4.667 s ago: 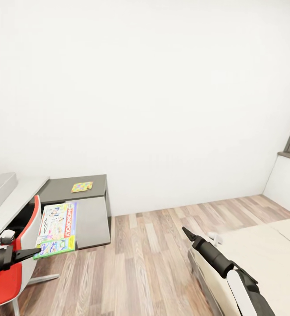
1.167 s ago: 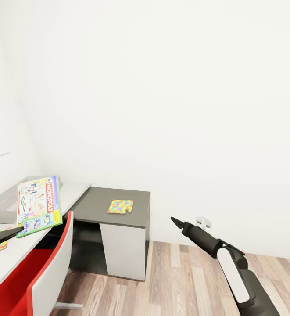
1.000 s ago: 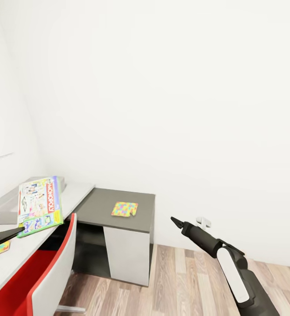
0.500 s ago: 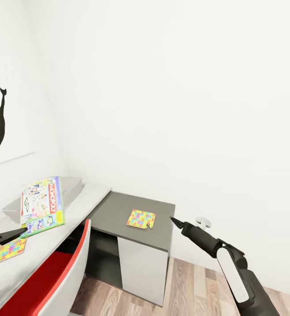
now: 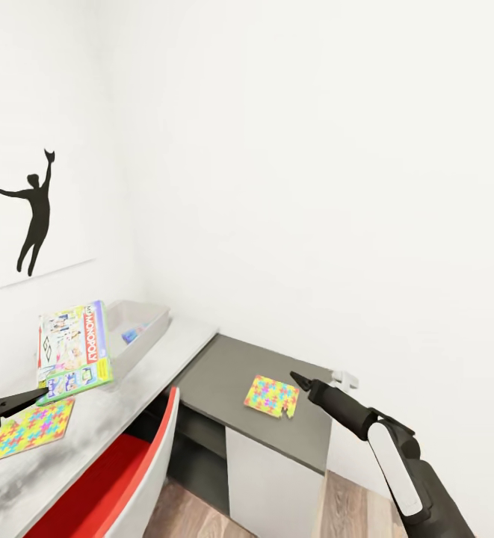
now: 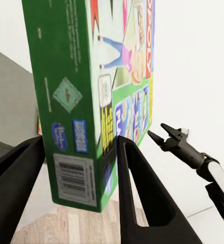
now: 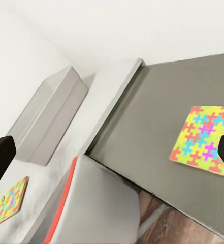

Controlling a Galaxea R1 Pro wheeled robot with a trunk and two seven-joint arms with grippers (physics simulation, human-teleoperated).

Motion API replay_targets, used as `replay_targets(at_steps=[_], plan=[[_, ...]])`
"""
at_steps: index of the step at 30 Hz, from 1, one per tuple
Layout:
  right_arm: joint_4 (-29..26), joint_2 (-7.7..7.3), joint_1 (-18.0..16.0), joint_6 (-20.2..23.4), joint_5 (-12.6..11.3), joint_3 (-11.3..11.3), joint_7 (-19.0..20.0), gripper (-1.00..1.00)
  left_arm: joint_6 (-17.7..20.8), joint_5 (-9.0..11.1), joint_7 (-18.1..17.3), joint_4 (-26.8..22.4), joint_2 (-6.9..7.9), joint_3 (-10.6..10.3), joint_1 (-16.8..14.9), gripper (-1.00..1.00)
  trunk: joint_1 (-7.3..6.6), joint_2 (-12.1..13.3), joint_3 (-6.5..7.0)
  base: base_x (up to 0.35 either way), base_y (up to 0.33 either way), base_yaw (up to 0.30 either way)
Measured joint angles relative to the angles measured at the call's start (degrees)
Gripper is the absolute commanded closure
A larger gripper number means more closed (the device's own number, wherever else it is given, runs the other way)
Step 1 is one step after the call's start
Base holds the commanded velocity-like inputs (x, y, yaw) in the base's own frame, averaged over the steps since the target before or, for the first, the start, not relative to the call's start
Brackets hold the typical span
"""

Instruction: Put all the toys in the child's room - the three board games (two on the bed and one on the table), the two jigsaw puzzles on the table, and the tennis ball on the table - inside the toy box on the table in the child's room.

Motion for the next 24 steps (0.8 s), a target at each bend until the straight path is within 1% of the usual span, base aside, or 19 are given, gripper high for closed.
replay_targets(at_steps=[12, 18, 20, 24], plan=[[-0.61, 0.03, -0.03, 0.39, -0.04, 0.11, -0.05, -1.00, -0.07, 0.00, 0.00, 0.00, -0.15, 0.00, 0.00, 1.00, 0.00, 0.00, 0.00, 0.284, 0.000, 0.283], [-0.76, 0.03, -0.03, 0.84, -0.10, 0.12, -0.06, -1.00, -0.08, -0.01, 0.00, 0.00, -0.16, 0.02, 0.00, 1.00, 0.01, 0.00, 0.00, 0.238, 0.000, 0.282], [-0.80, 0.05, -0.03, 1.60, -0.12, 0.11, -0.10, -1.00, -0.08, -0.02, 0.00, 0.00, -0.16, 0.01, 0.00, 1.00, 0.02, 0.01, 0.00, 0.109, 0.000, 0.282], [-0.98, 0.02, -0.03, 4.57, -0.19, -0.18, -0.23, -1.00, -0.16, -0.01, 0.00, 0.00, -0.16, 0.00, 0.00, 1.00, 0.03, 0.01, 0.00, 0.036, 0.000, 0.283]])
